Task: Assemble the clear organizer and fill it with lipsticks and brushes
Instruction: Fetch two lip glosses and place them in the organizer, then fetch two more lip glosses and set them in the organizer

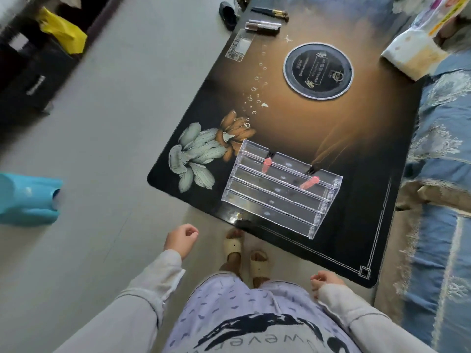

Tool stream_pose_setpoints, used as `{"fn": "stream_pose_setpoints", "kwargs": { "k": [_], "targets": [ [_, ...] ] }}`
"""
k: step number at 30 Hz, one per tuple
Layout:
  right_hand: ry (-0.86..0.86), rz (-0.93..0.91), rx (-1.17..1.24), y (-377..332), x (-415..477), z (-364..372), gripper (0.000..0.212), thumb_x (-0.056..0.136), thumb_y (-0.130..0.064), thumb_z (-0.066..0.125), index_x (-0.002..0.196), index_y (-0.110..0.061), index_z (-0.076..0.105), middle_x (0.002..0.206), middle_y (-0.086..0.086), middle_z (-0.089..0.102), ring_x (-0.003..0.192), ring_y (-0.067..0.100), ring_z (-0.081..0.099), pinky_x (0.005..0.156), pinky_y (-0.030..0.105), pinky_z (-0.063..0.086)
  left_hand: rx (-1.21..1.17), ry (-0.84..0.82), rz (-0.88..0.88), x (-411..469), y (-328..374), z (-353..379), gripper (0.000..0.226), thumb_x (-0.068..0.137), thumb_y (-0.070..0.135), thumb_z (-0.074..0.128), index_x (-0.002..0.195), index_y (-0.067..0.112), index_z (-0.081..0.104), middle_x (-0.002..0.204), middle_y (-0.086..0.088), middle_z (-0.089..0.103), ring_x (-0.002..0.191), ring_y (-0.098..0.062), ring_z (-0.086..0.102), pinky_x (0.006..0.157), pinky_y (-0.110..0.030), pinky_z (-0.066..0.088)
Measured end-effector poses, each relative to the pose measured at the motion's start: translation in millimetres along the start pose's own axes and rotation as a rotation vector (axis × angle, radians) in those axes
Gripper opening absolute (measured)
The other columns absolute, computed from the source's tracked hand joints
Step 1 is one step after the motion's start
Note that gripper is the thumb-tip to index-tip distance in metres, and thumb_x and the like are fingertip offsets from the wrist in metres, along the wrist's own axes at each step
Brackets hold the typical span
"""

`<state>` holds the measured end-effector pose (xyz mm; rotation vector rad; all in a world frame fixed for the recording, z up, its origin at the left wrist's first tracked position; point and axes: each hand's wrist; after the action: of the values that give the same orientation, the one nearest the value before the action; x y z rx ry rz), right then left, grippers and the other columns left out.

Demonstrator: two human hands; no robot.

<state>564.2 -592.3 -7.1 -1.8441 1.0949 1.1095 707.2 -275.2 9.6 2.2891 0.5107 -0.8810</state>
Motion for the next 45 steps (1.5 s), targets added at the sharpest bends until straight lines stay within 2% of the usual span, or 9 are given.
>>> {"fn": "stream_pose_setpoints", "kwargs": {
  "k": [5,12,17,22,27,32,37,42,45],
  "targets": [
    [-0.022,-0.069,-0.148,-19,6,-7,0.025,0.085,0.002,0.048,0.065,-0.011,0.054,0.058,0.007,0.052,0.052,0.02,0.048,0.053,0.026,0.039,-0.179,0.031,-0.192,-61,-58,40,0.016,0.082,0.004,0.054,0.08,0.009,0.068,0.077,-0.017,0.067,0.074,-0.026,0.062,0.076,-0.032,0.051],
    [-0.105,-0.259,-0.363,-75,-3,37,0.023,0.087,-0.002,0.05,0.068,-0.014,0.056,0.055,0.004,0.051,0.039,0.011,0.049,0.035,0.014,0.04,-0.326,0.054,-0.422,-143,-137,94,0.015,0.083,0.004,0.054,0.079,0.008,0.068,0.077,-0.014,0.067,0.07,-0.019,0.055,0.07,-0.024,0.042],
    [-0.207,-0.393,-0.535,-122,-23,83,0.028,0.084,-0.009,0.052,0.061,-0.022,0.055,0.072,0.007,0.058,0.071,0.025,0.056,0.064,0.03,0.046,-0.514,0.166,-0.605,-180,-172,110,0.024,0.084,0.007,0.056,0.062,0.015,0.06,0.059,-0.006,0.059,0.062,-0.019,0.051,0.06,-0.022,0.036],
    [-0.235,-0.446,-0.664,-156,-38,125,0.03,0.083,-0.008,0.049,0.058,-0.022,0.055,0.059,0.001,0.056,0.064,0.024,0.056,0.061,0.028,0.047,-0.677,0.219,-0.739,-194,-198,106,0.037,0.085,0.006,0.056,0.052,0.022,0.052,0.059,-0.006,0.058,0.065,-0.021,0.055,0.066,-0.023,0.039],
    [-0.19,-0.429,-0.706,-183,-38,162,0.029,0.085,-0.008,0.049,0.058,-0.019,0.053,0.063,0.004,0.055,0.059,0.021,0.052,0.053,0.024,0.041,-0.707,0.216,-0.735,-177,-226,66,0.033,0.083,0.011,0.056,0.053,0.024,0.053,0.065,-0.006,0.061,0.068,-0.021,0.056,0.066,-0.022,0.038],
    [-0.117,-0.339,-0.573,-210,-35,196,0.032,0.089,-0.001,0.044,0.059,-0.009,0.051,0.06,0.012,0.051,0.048,0.02,0.043,0.046,0.022,0.032,-0.726,0.274,-0.661,-138,-264,-20,0.034,0.082,0.007,0.054,0.054,0.024,0.055,0.065,-0.008,0.064,0.065,-0.021,0.057,0.073,-0.029,0.051],
    [-0.057,-0.347,-0.486,-236,-42,220,0.024,0.084,0.004,0.051,0.062,-0.002,0.057,0.066,0.017,0.055,0.058,0.024,0.047,0.057,0.029,0.036,-0.706,0.33,-0.571,-93,-298,-110,0.032,0.084,0.008,0.053,0.054,0.022,0.054,0.066,-0.007,0.063,0.06,-0.023,0.055,0.066,-0.023,0.042],
    [-0.071,-0.29,-0.482,-274,-45,237,0.026,0.083,0.003,0.052,0.061,-0.008,0.059,0.069,0.017,0.057,0.065,0.027,0.05,0.069,0.038,0.04,-0.722,0.344,-0.545,-56,-315,-171,0.035,0.084,0.006,0.053,0.053,0.022,0.054,0.056,0.003,0.059,0.05,-0.015,0.052,0.068,-0.026,0.041],
    [-0.073,-0.277,-0.478,-305,-41,257,0.026,0.083,0.004,0.052,0.061,-0.008,0.058,0.066,0.015,0.056,0.06,0.025,0.049,0.061,0.034,0.04,-0.736,0.312,-0.568,-36,-318,-187,0.034,0.083,0.005,0.052,0.053,0.021,0.055,0.055,0.002,0.059,0.049,-0.016,0.051,0.067,-0.026,0.04]
  ]
}}
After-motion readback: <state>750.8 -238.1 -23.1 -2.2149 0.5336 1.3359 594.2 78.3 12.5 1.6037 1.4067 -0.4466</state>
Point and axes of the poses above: each hand's wrist, its own x-axis towards the middle knuckle, its own z-axis out of the palm, y = z × x
